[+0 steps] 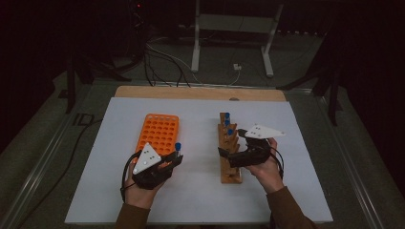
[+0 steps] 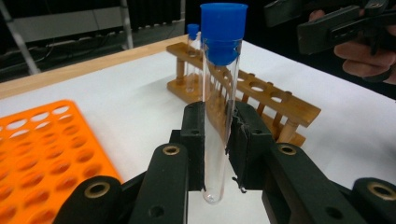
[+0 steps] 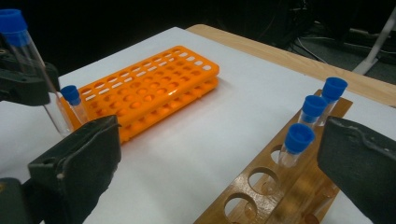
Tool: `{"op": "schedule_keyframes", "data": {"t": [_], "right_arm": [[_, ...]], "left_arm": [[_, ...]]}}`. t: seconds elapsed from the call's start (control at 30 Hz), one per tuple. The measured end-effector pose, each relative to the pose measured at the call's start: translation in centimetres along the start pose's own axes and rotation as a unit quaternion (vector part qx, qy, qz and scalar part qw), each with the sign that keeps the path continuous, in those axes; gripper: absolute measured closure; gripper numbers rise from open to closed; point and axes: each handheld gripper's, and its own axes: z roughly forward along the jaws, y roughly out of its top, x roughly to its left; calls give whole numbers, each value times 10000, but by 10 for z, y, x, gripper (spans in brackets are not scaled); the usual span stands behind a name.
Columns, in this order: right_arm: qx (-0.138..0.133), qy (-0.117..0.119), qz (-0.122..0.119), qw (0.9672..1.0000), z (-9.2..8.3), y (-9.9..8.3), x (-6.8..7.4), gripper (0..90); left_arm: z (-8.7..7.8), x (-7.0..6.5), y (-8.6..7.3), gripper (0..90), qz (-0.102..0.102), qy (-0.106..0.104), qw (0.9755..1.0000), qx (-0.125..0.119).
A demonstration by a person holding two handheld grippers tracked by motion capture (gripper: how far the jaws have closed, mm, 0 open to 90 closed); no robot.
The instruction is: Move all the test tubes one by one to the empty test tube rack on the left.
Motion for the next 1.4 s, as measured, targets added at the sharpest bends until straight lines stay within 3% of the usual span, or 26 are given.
{"op": "schedule_keyframes", "data": {"t": [0.33, 0.73, 0.93, 1.4], "right_arm": [[-25, -29, -6, 10000, -3, -1, -2, 3], [-40, -92, 17, 9999, -9, -7, -8, 3], [-93, -139, 85, 9998, -14, -13, -14, 3], [-152, -151, 89, 9997, -19, -14, -17, 3]], "left_arm": [[-20, 13, -11, 771, -50, 220, 9997, 25], [-37, 28, -24, 770, -64, 439, 9989, -124], [-35, 35, -29, 771, -99, 538, 9984, -148], [-16, 43, -44, 770, -108, 649, 9978, 103]]}}
